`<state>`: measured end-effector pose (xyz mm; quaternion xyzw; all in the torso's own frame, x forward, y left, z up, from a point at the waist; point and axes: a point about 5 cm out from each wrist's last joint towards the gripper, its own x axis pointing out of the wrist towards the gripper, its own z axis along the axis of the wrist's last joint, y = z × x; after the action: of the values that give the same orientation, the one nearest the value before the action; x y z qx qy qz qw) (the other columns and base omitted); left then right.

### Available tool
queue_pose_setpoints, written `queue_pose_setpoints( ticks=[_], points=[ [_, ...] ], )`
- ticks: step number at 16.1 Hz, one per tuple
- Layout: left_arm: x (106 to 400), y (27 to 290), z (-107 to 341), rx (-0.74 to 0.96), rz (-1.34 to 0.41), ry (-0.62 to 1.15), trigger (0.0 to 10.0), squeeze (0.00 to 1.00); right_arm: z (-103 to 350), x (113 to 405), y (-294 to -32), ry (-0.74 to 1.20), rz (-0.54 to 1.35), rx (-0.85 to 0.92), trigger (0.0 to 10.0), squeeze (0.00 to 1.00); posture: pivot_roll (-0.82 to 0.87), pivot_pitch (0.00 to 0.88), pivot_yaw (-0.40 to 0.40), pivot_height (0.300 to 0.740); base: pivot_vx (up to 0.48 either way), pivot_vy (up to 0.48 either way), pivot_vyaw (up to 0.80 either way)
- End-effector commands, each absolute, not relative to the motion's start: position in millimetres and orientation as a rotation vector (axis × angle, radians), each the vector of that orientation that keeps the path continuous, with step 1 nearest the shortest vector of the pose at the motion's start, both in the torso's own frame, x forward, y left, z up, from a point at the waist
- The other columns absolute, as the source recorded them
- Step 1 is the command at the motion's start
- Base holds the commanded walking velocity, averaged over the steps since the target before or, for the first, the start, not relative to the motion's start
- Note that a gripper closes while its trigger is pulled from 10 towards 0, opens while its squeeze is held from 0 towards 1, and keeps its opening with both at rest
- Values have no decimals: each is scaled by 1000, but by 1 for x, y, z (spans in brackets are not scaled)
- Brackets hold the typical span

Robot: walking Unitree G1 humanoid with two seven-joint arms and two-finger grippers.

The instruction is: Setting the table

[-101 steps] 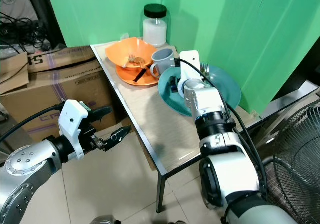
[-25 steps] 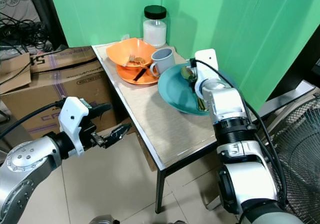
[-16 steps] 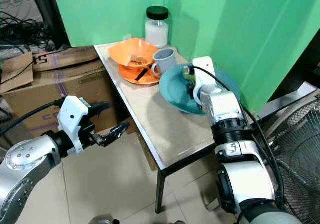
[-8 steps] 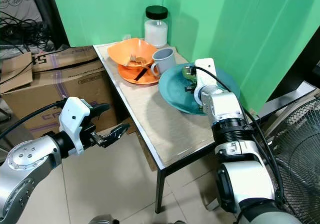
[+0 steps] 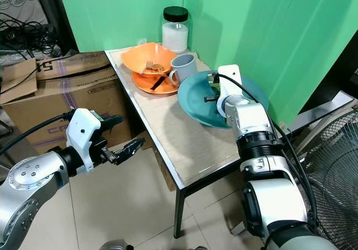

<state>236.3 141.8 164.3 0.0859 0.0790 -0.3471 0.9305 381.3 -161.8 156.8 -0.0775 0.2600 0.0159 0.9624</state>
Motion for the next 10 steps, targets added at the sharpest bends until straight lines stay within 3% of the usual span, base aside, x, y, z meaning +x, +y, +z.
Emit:
queue_pose_setpoints(
  ticks=[1,10],
  points=[
    [236,140,164,183,-723,168,10000,0,163,385,-161,509,32,-149,0,0,205,0,-36,740,0,0,0],
    [236,140,164,188,-725,161,10000,0,193,386,-169,378,23,-137,0,0,203,0,-35,740,0,0,0]
  ],
)
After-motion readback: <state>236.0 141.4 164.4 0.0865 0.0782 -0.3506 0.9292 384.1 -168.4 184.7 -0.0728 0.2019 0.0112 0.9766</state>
